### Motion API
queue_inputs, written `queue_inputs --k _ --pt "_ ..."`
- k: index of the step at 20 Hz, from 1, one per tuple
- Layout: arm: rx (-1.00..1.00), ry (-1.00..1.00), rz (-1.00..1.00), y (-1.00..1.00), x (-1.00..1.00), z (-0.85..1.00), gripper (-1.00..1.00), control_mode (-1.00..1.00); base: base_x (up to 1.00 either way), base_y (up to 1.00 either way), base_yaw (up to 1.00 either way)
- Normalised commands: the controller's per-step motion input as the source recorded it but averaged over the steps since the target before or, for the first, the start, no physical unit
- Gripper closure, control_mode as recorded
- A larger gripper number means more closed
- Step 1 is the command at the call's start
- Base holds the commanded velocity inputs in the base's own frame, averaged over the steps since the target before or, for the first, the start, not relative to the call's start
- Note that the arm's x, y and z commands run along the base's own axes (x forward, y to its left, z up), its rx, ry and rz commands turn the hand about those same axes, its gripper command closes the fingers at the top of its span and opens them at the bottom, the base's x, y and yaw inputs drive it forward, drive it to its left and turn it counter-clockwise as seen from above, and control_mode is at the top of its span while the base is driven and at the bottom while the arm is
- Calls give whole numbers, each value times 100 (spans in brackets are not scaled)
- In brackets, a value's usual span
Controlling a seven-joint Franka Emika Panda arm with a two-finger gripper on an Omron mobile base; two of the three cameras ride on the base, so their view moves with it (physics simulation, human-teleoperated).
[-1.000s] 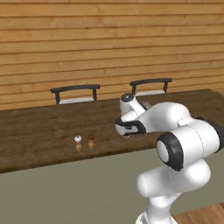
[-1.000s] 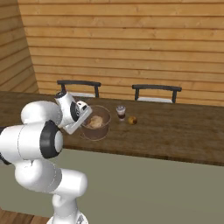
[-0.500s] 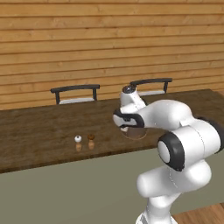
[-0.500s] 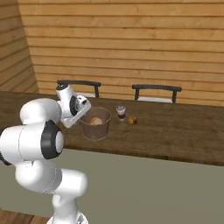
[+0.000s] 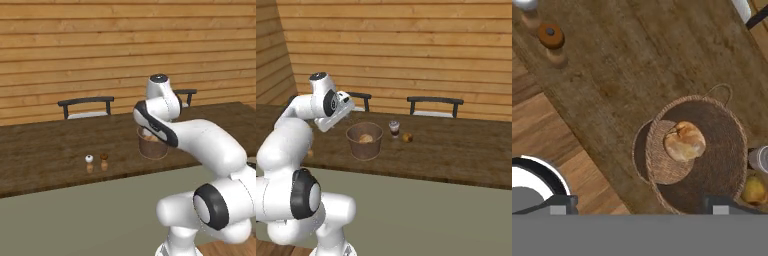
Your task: Open the cabinet, pick up the bread from the cabinet and place it in the basket. Then move the basket to the dining counter.
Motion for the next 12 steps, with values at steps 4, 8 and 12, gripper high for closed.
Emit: queue_inputs --k 4,8,12 --pt "0 -18 0 1 -100 70 -100 -100 0 0 0" --pt "0 -23 0 9 -97 35 -100 -100 0 0 0" --pt "0 -10 2 16 -55 7 -100 -100 0 0 0"
